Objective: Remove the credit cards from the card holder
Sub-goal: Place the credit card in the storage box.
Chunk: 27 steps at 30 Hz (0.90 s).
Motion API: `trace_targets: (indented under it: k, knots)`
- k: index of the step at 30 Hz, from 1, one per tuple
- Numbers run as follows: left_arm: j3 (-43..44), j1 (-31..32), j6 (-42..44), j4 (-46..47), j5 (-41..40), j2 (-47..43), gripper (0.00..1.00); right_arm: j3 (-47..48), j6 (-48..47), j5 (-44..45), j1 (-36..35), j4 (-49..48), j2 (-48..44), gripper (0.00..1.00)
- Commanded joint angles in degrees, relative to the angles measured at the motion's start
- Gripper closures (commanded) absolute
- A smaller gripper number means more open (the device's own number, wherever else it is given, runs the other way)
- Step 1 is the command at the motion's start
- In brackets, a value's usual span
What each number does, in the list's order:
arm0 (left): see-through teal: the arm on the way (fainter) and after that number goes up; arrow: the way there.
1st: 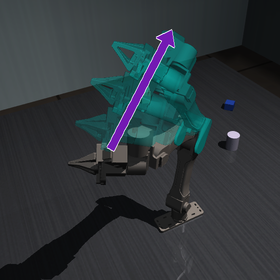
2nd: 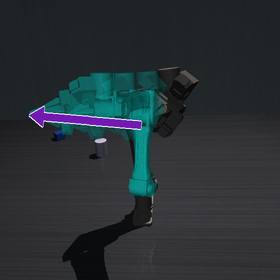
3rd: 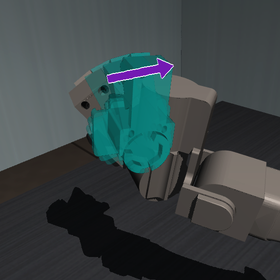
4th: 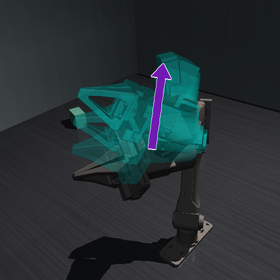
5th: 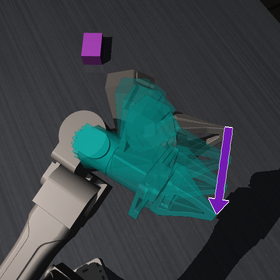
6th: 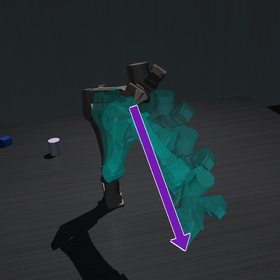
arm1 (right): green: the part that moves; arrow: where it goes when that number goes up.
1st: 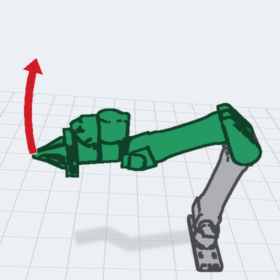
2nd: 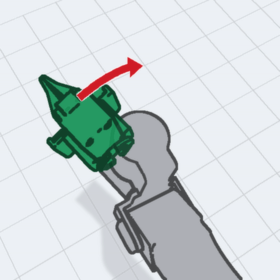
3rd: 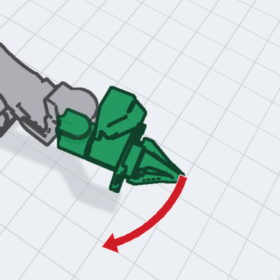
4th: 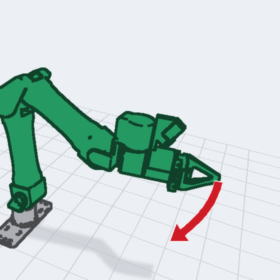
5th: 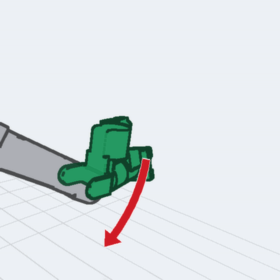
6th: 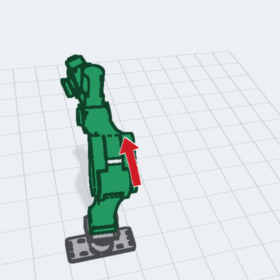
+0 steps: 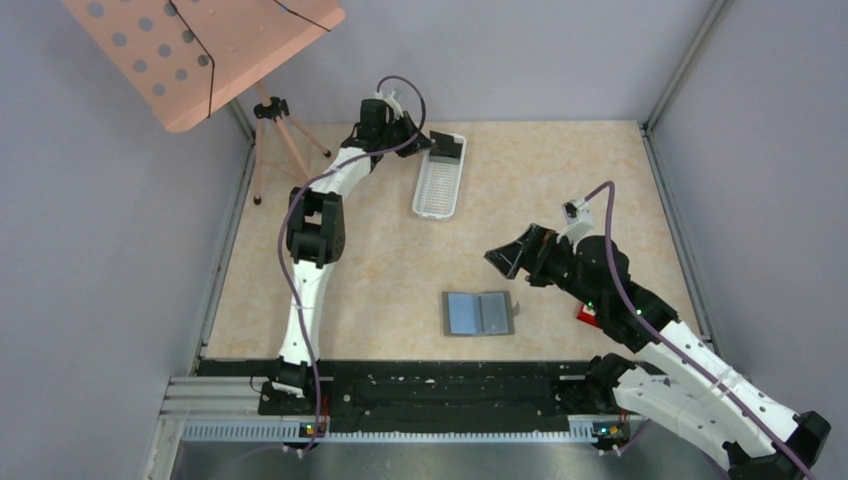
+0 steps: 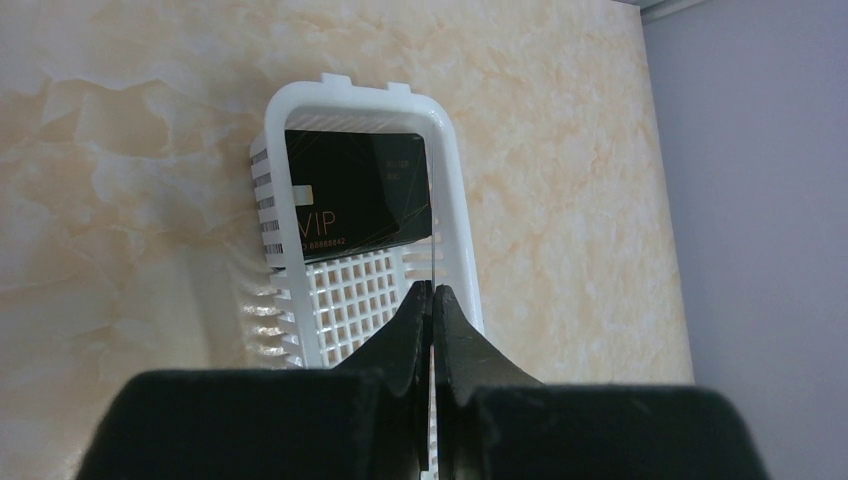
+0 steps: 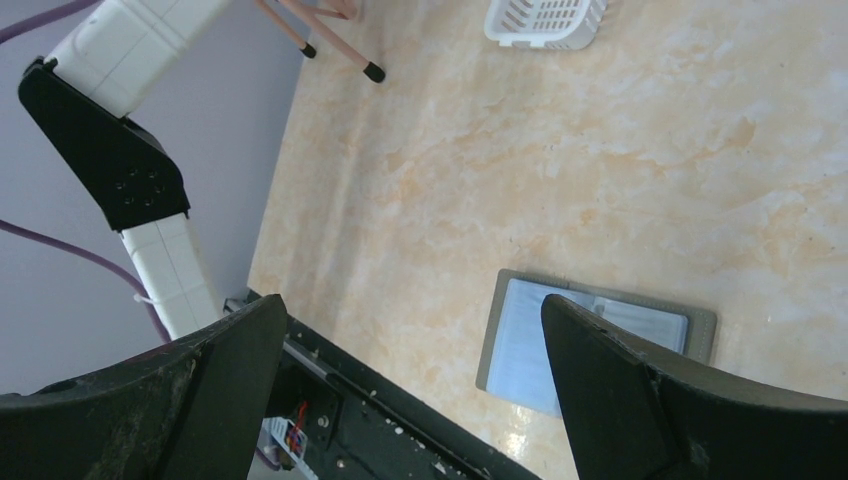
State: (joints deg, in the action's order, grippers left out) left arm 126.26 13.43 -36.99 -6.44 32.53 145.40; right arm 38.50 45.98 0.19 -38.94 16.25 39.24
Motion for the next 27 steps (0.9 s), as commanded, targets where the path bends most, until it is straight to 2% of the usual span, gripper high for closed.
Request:
trace_targets:
  k: [1, 11, 21, 27]
  knots:
    - [3.1, 0.0, -0.1, 3.6, 1.2, 0.4, 1.00, 3.4, -1.1, 2.0, 0.3, -0.9, 1.0, 0.01]
    - [3.1, 0.3, -0.3, 4.9, 3.3, 2.4, 1.00, 4.7, -1.1, 2.2, 0.3, -1.5, 2.7, 0.01]
    - [4.3, 0.3, -4.0, 9.7, 4.3, 5.2, 1.00, 5.9, -0.8, 2.0, 0.3, -1.0, 4.3, 0.01]
    - [4.5, 0.3, -4.5, 11.8, 3.9, 5.4, 0.92, 7.4, -1.3, 1.8, 0.3, -0.9, 6.1, 0.01]
